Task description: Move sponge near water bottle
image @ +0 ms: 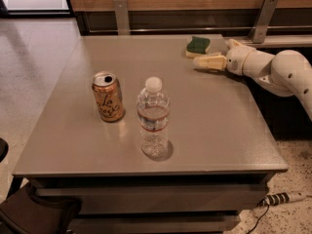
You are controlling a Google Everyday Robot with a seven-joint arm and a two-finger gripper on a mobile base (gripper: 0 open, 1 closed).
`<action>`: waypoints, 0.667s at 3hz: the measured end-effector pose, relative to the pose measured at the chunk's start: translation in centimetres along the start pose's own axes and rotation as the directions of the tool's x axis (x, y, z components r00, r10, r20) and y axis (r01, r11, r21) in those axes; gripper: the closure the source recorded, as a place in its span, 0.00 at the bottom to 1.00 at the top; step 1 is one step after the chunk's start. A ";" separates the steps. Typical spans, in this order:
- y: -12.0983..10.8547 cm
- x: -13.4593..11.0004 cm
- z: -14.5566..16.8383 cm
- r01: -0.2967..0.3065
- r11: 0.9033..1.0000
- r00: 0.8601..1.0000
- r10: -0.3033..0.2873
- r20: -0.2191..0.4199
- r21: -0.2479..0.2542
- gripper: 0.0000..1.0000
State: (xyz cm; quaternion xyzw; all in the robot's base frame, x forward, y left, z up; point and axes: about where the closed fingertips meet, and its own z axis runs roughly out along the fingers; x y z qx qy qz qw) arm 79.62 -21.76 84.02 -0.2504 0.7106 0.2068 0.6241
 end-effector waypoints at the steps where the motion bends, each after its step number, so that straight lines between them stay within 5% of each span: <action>1: -0.2 -0.1 0.9 0.015 0.999 0.999 -0.016 -0.029 -0.038 0.00; 2: -0.2 -0.7 1.4 0.039 0.997 0.997 -0.043 -0.059 -0.071 0.00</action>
Offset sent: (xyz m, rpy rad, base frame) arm 0.0188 0.0042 0.0140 -0.1142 0.0438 0.1095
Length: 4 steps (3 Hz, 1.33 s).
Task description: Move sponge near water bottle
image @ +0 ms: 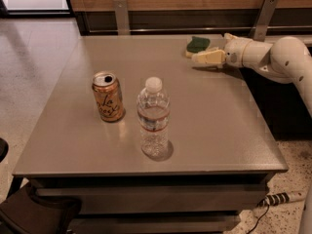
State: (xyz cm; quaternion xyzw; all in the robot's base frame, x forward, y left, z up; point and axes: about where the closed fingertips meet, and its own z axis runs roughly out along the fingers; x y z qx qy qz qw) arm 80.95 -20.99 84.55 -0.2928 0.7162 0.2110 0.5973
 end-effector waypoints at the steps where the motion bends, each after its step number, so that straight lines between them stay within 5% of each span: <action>1: 0.5 0.3 0.5 0.003 1.000 1.000 -0.003 -0.028 -0.024 0.00; 2: 1.2 1.1 0.3 -0.011 1.000 0.999 0.010 -0.039 -0.024 0.00; 3: 2.4 1.7 0.5 -0.017 1.000 0.999 0.016 -0.030 -0.021 0.21; 4: 3.0 1.5 1.0 -0.011 1.000 1.000 0.011 -0.014 -0.024 0.52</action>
Offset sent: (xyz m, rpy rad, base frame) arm -0.0194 0.0058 -0.0259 -0.0134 0.0666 0.0053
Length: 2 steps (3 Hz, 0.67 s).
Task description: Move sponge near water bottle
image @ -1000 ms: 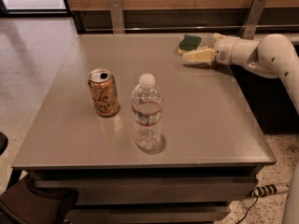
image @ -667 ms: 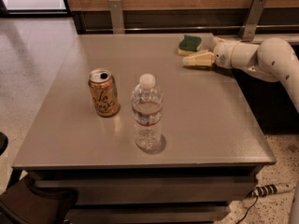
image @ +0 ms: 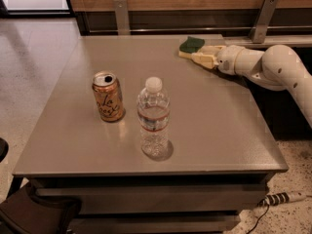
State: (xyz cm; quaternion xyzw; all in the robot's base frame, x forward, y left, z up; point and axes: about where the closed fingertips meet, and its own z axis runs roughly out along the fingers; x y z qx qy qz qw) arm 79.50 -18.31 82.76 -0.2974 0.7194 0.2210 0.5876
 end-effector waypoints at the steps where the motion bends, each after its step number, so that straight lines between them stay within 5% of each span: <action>1: 0.3 0.0 0.4 -0.001 1.000 1.000 0.001 -0.001 -0.007 0.85; 2: 0.5 0.1 0.6 -0.001 1.000 1.000 0.001 -0.001 -0.011 1.00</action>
Offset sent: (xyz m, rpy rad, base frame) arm 0.0004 0.0024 -0.0007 0.0004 0.0015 0.0035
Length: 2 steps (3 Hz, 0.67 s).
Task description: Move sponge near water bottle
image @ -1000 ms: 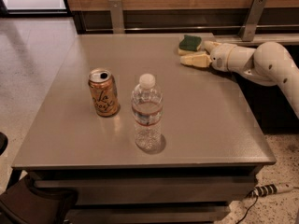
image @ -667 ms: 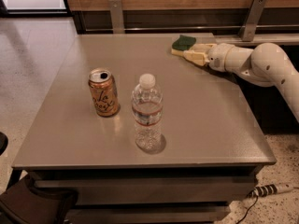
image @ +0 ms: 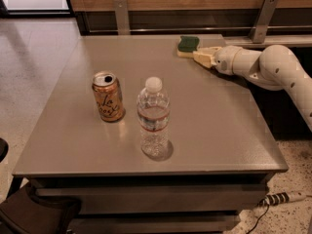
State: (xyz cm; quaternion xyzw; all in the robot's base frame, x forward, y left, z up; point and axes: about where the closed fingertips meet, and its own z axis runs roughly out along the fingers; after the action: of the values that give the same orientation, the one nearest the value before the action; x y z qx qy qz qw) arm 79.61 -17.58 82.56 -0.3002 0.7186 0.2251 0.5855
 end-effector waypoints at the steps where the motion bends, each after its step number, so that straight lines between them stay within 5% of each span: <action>1: 0.0 0.0 0.0 0.000 1.000 1.000 0.000 0.000 0.000 1.00; 2: -0.5 -1.3 0.0 0.015 1.000 1.000 -0.015 -0.011 -0.002 1.00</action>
Offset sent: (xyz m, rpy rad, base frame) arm 0.0138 -0.0112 0.0354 -0.0497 -0.0093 0.0036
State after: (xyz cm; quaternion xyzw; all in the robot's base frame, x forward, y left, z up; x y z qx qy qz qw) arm 80.18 -17.71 83.82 -0.3076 0.7191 0.2198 0.5831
